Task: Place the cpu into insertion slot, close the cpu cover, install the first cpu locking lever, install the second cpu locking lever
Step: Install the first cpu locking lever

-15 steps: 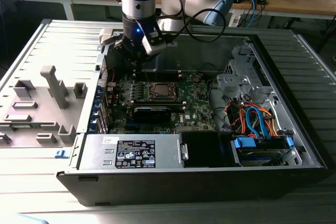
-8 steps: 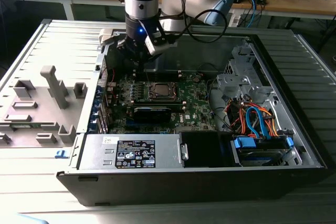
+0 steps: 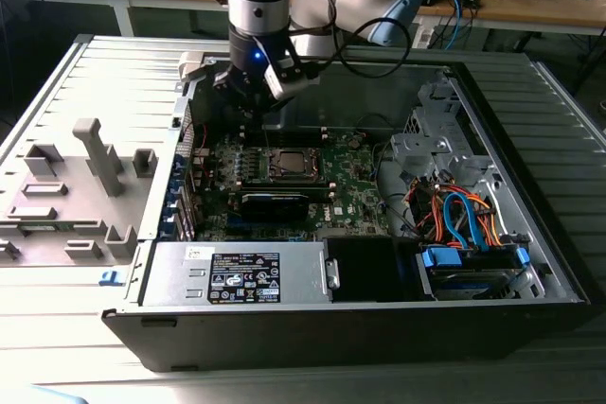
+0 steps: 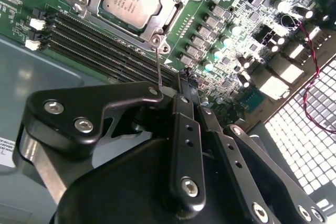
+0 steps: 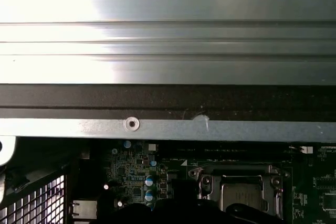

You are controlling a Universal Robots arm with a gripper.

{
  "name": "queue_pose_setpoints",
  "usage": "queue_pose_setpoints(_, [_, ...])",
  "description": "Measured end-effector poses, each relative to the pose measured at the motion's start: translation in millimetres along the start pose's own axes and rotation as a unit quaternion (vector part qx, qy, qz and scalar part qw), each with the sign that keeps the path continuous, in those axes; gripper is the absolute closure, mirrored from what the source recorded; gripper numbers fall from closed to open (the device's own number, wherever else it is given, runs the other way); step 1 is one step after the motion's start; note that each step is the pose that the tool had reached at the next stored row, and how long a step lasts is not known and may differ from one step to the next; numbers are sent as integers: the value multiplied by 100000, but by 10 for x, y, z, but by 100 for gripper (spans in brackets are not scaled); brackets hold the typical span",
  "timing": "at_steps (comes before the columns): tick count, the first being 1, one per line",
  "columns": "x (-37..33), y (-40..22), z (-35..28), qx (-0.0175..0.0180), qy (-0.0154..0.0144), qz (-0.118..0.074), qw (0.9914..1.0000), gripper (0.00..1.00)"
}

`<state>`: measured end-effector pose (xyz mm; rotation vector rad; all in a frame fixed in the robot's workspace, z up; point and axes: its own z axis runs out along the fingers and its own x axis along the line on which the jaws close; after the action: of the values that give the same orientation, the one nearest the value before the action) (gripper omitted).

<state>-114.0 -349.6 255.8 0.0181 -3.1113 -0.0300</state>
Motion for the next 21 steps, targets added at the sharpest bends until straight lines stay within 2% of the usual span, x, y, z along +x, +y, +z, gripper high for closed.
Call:
queue_pose_setpoints(11, [-22,0,6,-4,-4,-5,100000,89])
queue_pose_setpoints(21, [-45,-1,25,130,3,8,100000,89])
